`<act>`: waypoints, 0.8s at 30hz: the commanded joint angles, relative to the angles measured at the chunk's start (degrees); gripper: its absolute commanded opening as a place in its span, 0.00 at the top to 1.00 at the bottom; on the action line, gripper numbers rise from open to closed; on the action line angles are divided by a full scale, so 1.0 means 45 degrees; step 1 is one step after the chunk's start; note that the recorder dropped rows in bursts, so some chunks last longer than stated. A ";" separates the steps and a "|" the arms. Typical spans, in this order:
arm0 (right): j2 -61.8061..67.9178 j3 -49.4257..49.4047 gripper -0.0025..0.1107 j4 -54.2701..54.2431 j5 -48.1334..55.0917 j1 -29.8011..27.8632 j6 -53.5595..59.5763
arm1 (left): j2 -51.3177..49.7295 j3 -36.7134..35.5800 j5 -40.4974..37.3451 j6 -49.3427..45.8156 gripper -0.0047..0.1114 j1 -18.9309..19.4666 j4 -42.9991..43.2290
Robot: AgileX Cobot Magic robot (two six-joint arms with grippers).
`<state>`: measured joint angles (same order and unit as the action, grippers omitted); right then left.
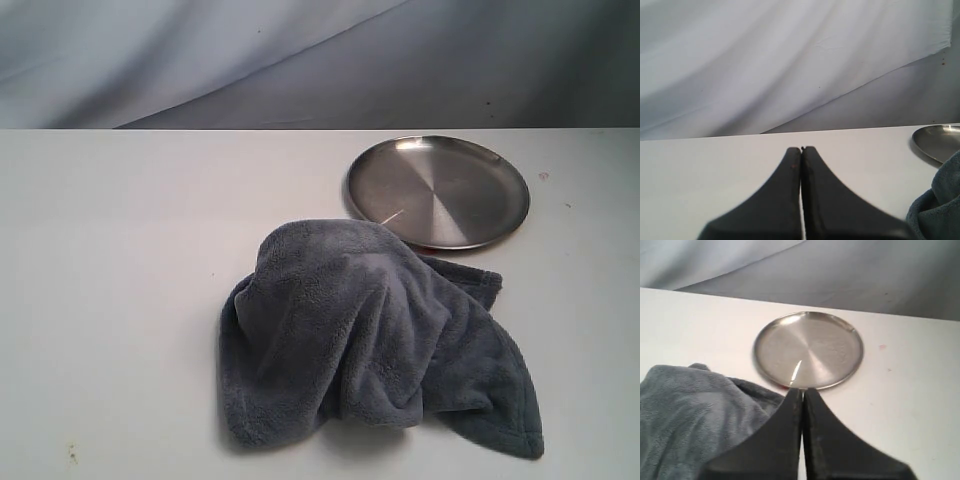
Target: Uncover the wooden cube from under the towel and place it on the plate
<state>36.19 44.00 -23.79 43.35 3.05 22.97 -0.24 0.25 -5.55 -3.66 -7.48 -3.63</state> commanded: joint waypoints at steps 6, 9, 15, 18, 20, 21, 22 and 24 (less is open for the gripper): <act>0.6594 0.1224 0.98 -0.4584 -0.0664 -0.0033 0.4166 | 0.0053 -0.0056 0.0137 0.0028 0.96 0.0028 -0.0031; 0.7289 0.1224 0.98 -0.4663 -0.1383 0.0596 0.4558 | 0.0053 -0.0056 0.0137 0.0028 0.96 0.0028 -0.0031; 0.7462 0.1224 0.98 -0.3959 -0.2851 0.1983 0.3362 | 0.0053 -0.0056 0.0137 0.0028 0.96 0.0028 -0.0031; 0.7740 0.1224 0.98 -0.2373 -0.3666 0.2818 0.1287 | 0.0053 -0.0056 0.0137 0.0028 0.96 0.0028 -0.0031; 0.8062 0.1224 0.98 -0.0752 -0.4161 0.3653 -0.0581 | 0.0053 -0.0056 0.0137 0.0028 0.96 0.0028 -0.0031; 0.8282 0.1224 0.98 0.0178 -0.4421 0.4096 -0.1655 | 0.0053 -0.0056 0.0137 0.0028 0.96 0.0028 -0.0031; 0.8518 0.1224 0.98 0.0825 -0.4657 0.4464 -0.2450 | 0.0053 -0.0056 0.0137 0.0028 0.96 0.0028 -0.0031; 0.8997 0.1224 0.98 0.2095 -0.5333 0.5422 -0.4051 | 0.0053 -0.0056 0.0137 0.0028 0.96 0.0028 -0.0031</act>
<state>74.46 49.14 -21.86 23.00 23.06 14.65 -0.24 0.25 -5.55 -3.66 -7.48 -3.63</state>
